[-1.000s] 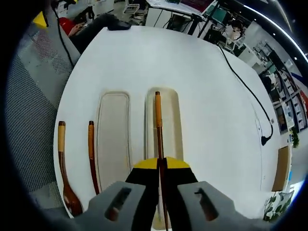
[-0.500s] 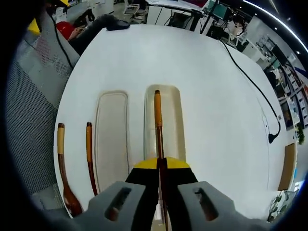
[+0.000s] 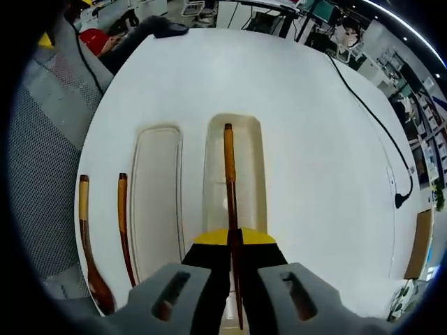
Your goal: Arrange the utensils inside the cutlery case until each visible utensil rests in its matching compartment.
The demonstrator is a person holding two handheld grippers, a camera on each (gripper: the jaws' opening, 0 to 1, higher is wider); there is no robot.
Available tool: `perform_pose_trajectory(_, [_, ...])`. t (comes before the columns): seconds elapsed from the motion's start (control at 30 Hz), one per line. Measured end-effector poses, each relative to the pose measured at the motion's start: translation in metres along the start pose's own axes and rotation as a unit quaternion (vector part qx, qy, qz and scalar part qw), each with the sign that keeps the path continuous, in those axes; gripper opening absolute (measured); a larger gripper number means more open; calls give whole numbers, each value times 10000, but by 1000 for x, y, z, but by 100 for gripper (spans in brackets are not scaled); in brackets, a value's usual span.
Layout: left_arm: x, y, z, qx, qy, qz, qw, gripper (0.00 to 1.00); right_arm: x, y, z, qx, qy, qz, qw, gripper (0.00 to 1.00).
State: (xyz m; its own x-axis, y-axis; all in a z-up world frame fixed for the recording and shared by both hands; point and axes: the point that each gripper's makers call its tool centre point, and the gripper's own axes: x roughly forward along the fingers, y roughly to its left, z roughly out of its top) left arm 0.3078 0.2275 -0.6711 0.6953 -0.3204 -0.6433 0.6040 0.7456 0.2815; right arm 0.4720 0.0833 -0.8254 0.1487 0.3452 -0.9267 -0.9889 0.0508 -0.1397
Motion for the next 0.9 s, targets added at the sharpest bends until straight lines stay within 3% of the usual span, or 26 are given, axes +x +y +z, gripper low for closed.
perform_pose_trajectory(0.2, [0,1,0,-10,2,10,10000,31,2,4,-3,39,108,180,9998,0])
perform_pose_trajectory(0.23, [0,1,0,-1,0,11,10000,31,0,0,-2,-313,123,164,9993,0])
perform_pose_trajectory(0.27, [0,1,0,5,-1,12,10000,31,1,3,-1,-64,94,145,9998,0])
perform_pose_trajectory(0.5, [-1,2,0,2,-9,32,10000,31,0,3,0,45,110,166,9998,1])
perform_pose_trajectory(0.63, [-1,2,1,12,-24,42,10000,31,1,1,0,337,120,155,9992,2])
perform_pose_trajectory(0.7, [-1,3,1,11,-31,56,10000,31,-1,-2,0,232,100,0,9997,7])
perform_pose_trajectory(0.9, [-2,3,2,26,-44,77,10000,31,-9,-1,11,259,-12,28,9997,12])
